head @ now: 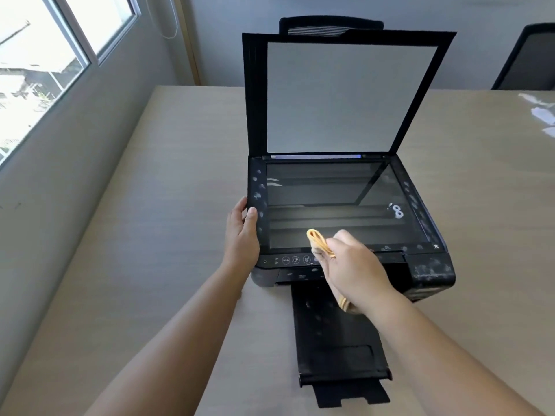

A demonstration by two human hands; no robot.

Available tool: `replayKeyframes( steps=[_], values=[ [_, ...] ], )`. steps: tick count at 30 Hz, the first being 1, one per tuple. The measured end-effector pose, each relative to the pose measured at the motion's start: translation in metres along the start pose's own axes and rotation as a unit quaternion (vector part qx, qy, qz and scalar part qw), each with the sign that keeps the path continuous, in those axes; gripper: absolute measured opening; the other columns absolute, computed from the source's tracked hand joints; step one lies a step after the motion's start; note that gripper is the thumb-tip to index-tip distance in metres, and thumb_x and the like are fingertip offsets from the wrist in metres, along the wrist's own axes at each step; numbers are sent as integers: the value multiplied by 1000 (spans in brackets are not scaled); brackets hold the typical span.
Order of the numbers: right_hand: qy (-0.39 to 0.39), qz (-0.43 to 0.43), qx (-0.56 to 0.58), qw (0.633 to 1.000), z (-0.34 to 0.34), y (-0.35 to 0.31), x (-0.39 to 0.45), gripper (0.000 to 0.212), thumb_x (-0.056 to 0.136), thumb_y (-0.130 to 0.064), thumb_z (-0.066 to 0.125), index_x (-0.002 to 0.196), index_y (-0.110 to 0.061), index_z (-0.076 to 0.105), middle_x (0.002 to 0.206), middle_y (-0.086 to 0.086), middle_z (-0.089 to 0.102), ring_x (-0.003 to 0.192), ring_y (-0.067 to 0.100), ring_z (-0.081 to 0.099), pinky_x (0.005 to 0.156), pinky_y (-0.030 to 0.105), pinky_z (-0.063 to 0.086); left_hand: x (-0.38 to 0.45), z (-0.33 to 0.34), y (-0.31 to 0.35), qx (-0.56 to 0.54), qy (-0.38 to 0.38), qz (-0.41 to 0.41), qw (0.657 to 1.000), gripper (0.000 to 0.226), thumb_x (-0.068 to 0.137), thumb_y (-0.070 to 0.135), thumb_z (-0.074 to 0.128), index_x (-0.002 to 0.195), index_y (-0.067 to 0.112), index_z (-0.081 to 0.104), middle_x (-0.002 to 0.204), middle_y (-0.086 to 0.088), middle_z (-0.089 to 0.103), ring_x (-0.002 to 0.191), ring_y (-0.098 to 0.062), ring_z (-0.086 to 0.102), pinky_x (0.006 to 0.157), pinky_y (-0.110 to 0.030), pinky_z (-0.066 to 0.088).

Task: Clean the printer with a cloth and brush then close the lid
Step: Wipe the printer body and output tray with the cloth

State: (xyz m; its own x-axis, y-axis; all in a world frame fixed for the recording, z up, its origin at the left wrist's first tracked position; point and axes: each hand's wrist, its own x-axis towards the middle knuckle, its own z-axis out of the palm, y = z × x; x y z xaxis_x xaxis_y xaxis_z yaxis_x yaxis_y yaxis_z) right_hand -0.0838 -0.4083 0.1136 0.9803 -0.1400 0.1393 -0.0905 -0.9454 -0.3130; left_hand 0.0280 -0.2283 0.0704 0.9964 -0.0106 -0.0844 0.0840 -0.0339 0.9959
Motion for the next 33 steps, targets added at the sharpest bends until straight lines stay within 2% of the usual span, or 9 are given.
replayKeyframes(
  steps=[3,6,12,19,22,25,28,30,33],
  values=[
    [-45,57,14,997,-22,22,-5,39,95,-42,40,71,-11,48,83,-1,46,63,22,49,55,39,43,0,0,0,22,7,18,1000,42,102,29,40,143,19,43,134,8,49,116,8,48,98,-12,38],
    [-57,87,28,994,-32,25,-9,34,94,-33,43,70,-8,46,84,0,48,66,26,51,60,41,46,1,0,-1,23,3,19,1000,41,103,27,40,143,19,43,134,11,49,106,23,46,87,-2,35],
    [-61,90,78,991,-24,6,-3,32,94,-29,44,71,-7,49,86,0,50,69,26,55,62,43,50,3,-3,-6,36,9,26,999,43,102,33,40,143,20,43,140,7,48,130,-5,44,111,-30,34],
    [-64,109,64,990,-31,28,-13,28,93,-17,50,68,-5,47,81,-1,47,67,24,51,60,39,44,4,0,-8,36,10,26,999,50,97,42,39,142,21,45,139,7,50,130,-7,44,114,-36,34],
    [-57,111,63,990,-29,26,-11,29,93,-19,50,69,-3,48,80,0,48,66,25,51,60,41,45,4,0,-9,28,5,24,999,51,96,44,39,141,23,45,140,8,49,131,-7,43,114,-38,33],
    [-65,66,74,993,-24,7,0,36,96,-33,47,69,-9,51,82,-2,47,65,23,52,58,38,43,3,-1,-6,-1,-7,-1,1000,58,91,54,38,141,25,46,141,9,49,133,-6,43,115,-39,32],
    [-115,-27,84,989,-12,-33,17,37,97,-44,46,75,-17,58,81,-3,46,64,21,49,55,32,38,5,-5,3,-62,-58,-62,994,54,94,61,29,138,36,49,139,11,52,130,-9,47,114,-41,35],
    [-134,-88,85,983,-1,-59,27,29,97,-40,48,85,-18,64,82,-3,44,68,22,48,57,31,36,10,-15,5,-95,-88,-102,986,57,97,64,18,137,38,49,136,17,54,129,-11,47,114,-44,33],
    [-158,-129,70,976,6,-77,42,19,94,-24,49,98,-23,67,86,-4,45,79,23,50,62,30,35,20,-30,3,-106,-113,-126,980,75,87,76,14,135,35,54,137,16,56,129,-14,48,116,-48,27]
  ],
)
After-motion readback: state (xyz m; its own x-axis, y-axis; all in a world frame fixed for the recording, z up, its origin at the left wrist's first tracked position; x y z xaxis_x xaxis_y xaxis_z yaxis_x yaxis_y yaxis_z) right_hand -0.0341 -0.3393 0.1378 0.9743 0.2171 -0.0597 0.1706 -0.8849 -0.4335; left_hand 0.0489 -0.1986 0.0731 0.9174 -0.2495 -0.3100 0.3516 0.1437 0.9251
